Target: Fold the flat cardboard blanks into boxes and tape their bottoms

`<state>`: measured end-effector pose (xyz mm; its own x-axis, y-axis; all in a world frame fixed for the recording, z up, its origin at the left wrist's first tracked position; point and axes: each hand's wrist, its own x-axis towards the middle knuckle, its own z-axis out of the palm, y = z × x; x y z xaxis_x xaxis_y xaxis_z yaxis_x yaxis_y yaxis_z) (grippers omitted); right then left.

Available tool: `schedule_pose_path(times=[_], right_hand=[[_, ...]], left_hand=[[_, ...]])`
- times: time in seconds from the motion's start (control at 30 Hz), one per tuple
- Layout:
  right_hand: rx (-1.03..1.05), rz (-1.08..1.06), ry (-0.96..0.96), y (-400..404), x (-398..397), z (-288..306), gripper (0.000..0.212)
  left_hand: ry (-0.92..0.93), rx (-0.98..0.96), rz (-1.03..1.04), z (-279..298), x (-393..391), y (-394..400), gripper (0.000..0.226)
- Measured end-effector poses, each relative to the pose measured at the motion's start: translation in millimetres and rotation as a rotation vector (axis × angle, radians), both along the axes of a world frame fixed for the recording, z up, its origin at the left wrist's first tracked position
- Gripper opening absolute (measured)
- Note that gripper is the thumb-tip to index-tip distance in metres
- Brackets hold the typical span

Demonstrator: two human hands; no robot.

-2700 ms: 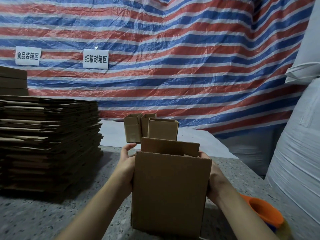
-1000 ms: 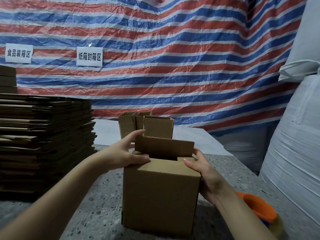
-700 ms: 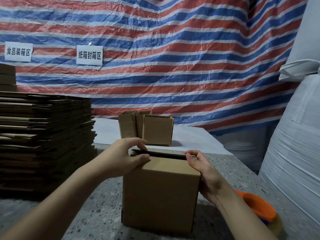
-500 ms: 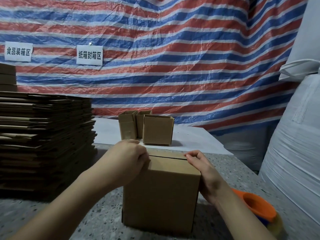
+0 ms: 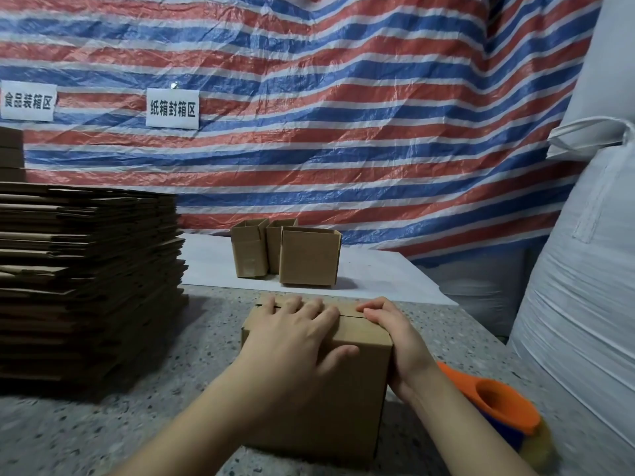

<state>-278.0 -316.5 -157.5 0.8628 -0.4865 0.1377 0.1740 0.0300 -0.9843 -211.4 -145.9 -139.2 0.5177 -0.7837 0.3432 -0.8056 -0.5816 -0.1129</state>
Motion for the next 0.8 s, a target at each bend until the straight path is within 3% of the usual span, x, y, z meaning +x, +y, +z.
schedule_pose_path(times=[0.2,0.27,0.37,0.5,0.63,0.73,0.8], right_hand=[[-0.075,0.013,0.015,-16,-5,2,0.045],[-0.242,-0.128,0.093,-34,-9,4,0.034],[-0.646,-0.315,0.369,-76,-23,6,0.022],[-1.181,-0.282,1.002,-115,-52,0,0.044],[-1.163,-0.248,1.196,-126,-76,-14,0.085],[-1.154,-0.246,1.196,-123,-84,-22,0.092],[-1.225,-0.272,1.21,-116,-87,-27,0.085]], left_hand=[[-0.038,-0.001,-0.03,-1,4,-1,0.093],[-0.03,-0.013,-0.03,0,5,0,0.096],[-0.027,-0.007,-0.031,-1,7,-1,0.106],[-0.037,0.005,-0.035,-4,12,-3,0.098],[-0.045,0.006,-0.022,-3,11,-3,0.112],[-0.053,-0.017,-0.028,-2,9,-3,0.109],[-0.063,-0.022,-0.034,-1,6,-2,0.101]])
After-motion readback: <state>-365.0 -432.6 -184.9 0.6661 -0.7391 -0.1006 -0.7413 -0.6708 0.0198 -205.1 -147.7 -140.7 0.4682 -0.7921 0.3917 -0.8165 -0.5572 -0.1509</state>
